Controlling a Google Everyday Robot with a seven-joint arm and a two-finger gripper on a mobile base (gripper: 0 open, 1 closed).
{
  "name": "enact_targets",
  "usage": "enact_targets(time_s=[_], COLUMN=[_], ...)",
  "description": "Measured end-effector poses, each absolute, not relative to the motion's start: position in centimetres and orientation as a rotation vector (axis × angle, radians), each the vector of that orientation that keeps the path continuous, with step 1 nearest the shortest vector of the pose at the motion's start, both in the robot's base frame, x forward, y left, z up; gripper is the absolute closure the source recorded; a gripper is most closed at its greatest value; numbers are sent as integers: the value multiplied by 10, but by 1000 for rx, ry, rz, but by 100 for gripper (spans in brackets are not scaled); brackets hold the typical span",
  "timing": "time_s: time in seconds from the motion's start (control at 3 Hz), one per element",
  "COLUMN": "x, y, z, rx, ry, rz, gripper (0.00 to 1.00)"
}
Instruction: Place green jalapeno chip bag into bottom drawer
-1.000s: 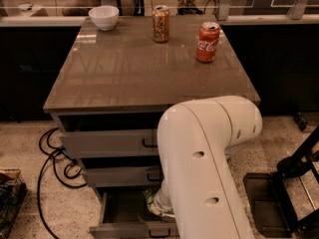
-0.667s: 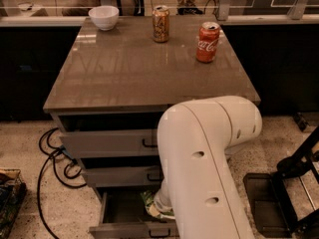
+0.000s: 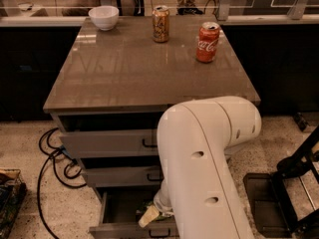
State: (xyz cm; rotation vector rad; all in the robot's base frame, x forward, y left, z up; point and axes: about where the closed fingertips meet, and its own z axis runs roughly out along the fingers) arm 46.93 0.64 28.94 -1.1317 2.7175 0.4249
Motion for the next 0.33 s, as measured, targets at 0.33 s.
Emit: enact_targets(time_s=[0.33], x=[469], y=[6], z=[289], rx=[-1132], ry=[2718], rz=[425], gripper=[0])
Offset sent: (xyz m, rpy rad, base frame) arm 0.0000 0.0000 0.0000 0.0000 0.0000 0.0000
